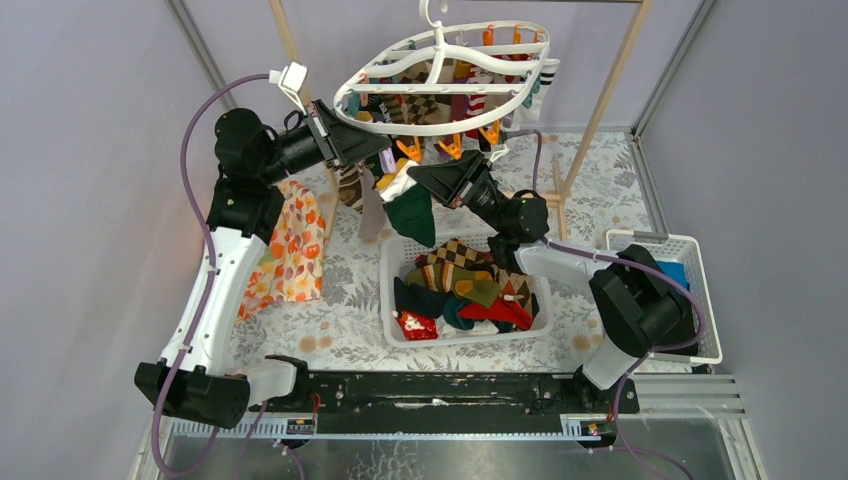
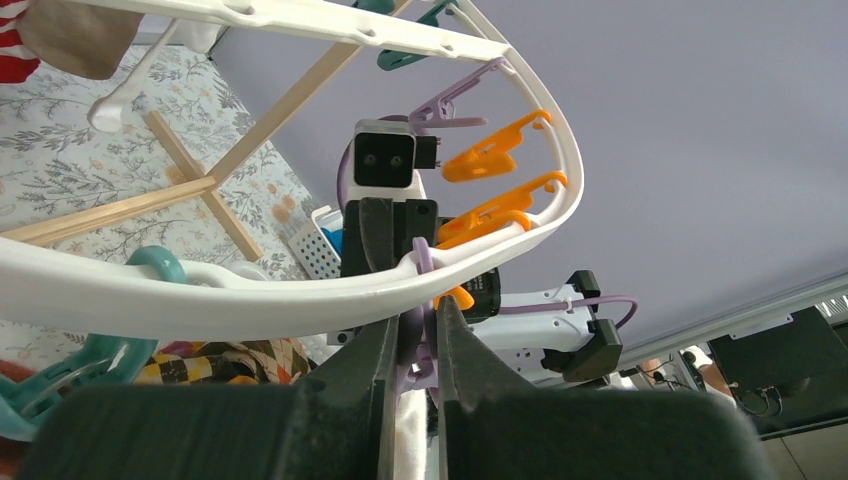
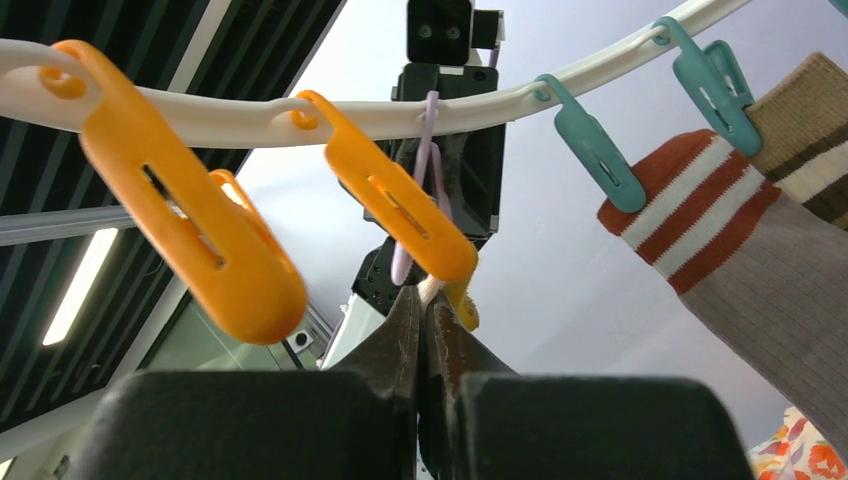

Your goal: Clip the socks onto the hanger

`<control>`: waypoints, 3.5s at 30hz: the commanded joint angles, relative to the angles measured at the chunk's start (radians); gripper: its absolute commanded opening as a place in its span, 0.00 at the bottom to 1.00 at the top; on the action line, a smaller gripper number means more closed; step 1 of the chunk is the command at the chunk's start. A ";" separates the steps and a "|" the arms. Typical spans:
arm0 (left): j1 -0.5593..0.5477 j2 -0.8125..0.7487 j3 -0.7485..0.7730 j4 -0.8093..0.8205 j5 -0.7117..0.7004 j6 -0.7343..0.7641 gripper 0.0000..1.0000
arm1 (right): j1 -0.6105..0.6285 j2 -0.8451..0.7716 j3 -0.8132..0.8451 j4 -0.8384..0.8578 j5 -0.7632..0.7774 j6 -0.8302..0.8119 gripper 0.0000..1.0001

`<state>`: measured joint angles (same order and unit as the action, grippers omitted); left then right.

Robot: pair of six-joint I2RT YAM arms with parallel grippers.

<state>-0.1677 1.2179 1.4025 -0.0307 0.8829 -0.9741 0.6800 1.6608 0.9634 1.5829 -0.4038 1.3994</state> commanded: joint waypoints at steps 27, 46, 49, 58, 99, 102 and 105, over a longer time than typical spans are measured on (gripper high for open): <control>0.004 -0.026 -0.015 0.110 0.067 -0.095 0.03 | 0.022 0.040 0.141 0.137 0.040 -0.024 0.00; 0.005 -0.045 0.008 -0.010 0.003 0.004 0.56 | 0.038 0.050 0.170 0.135 0.072 -0.056 0.00; 0.008 -0.046 0.022 -0.045 -0.006 0.032 0.62 | 0.038 0.047 0.171 0.135 0.077 -0.056 0.00; 0.011 -0.090 -0.024 -0.141 -0.010 0.120 0.81 | 0.048 0.042 0.171 0.134 0.093 -0.062 0.00; 0.020 -0.095 0.042 -0.225 -0.015 0.232 0.03 | 0.017 -0.134 0.027 0.000 0.131 -0.430 0.74; 0.022 -0.097 0.044 -0.229 -0.018 0.233 0.03 | 0.015 -0.123 0.032 0.023 0.130 -0.415 0.68; 0.022 -0.096 0.047 -0.232 -0.019 0.235 0.03 | 0.013 -0.121 0.034 0.033 0.127 -0.410 0.63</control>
<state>-0.1551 1.1339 1.4128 -0.2584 0.8742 -0.7609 0.7036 1.5417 0.9478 1.5124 -0.2546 0.9806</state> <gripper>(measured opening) 0.183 0.655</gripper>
